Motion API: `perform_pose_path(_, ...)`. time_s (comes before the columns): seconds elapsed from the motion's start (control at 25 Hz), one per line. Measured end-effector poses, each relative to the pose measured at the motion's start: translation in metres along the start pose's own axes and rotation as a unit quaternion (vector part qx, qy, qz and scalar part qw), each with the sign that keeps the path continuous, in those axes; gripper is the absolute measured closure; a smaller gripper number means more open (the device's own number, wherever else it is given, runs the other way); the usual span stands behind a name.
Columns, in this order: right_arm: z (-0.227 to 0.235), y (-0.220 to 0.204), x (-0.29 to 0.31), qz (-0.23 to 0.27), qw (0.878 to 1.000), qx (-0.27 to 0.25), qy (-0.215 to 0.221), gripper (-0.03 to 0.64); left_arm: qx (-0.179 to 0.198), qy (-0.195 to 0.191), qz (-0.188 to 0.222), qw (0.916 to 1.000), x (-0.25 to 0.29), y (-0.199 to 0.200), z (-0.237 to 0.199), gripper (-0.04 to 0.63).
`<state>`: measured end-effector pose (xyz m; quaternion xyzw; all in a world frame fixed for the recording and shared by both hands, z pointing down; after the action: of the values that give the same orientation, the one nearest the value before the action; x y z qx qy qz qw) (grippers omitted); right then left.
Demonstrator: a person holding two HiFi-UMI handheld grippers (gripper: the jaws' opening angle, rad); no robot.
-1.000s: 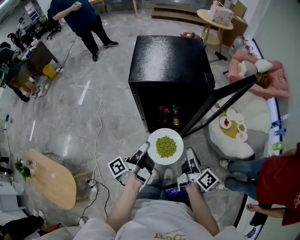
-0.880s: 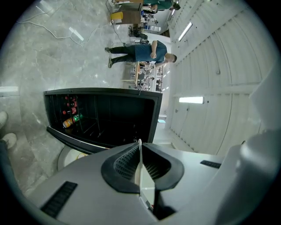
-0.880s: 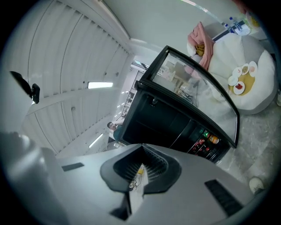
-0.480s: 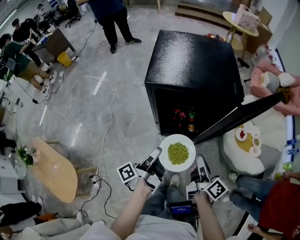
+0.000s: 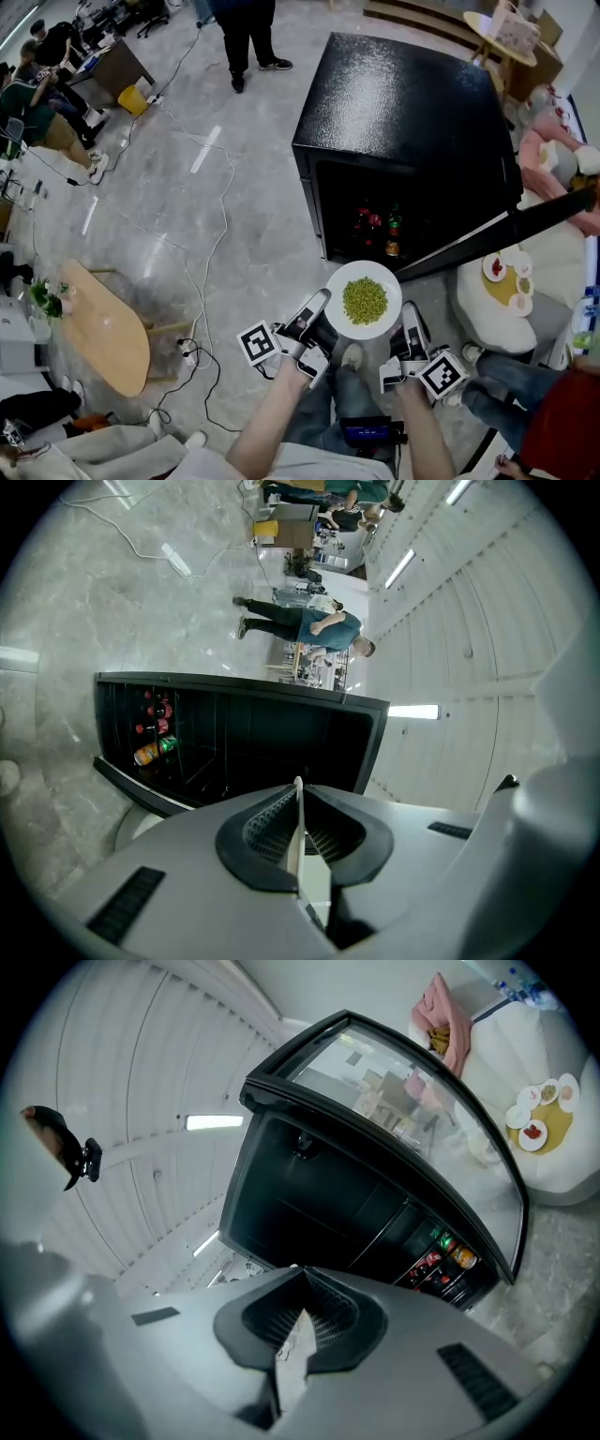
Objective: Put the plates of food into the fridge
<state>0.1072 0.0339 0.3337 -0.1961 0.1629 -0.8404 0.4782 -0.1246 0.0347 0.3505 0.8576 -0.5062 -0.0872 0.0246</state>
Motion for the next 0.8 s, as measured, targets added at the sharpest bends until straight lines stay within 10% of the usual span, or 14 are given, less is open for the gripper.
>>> perform_pose_path(0.8,0.055,-0.03,0.018,-0.028,0.999,-0.015,-0.002,0.609,-0.013,-0.011,0.038,0.9991,-0.014,0.012,-0.059,0.575)
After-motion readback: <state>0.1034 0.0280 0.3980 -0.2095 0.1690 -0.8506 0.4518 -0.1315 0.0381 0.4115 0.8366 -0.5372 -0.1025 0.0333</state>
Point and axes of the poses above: the fingertips, and each gripper's own axes: x forward along the fingers, z to its right, y out of its top, the point moved 5 cm from there along -x, backward along the fingers, and after that the axes turned 4 degrees about -y, right-handed, at the moved point
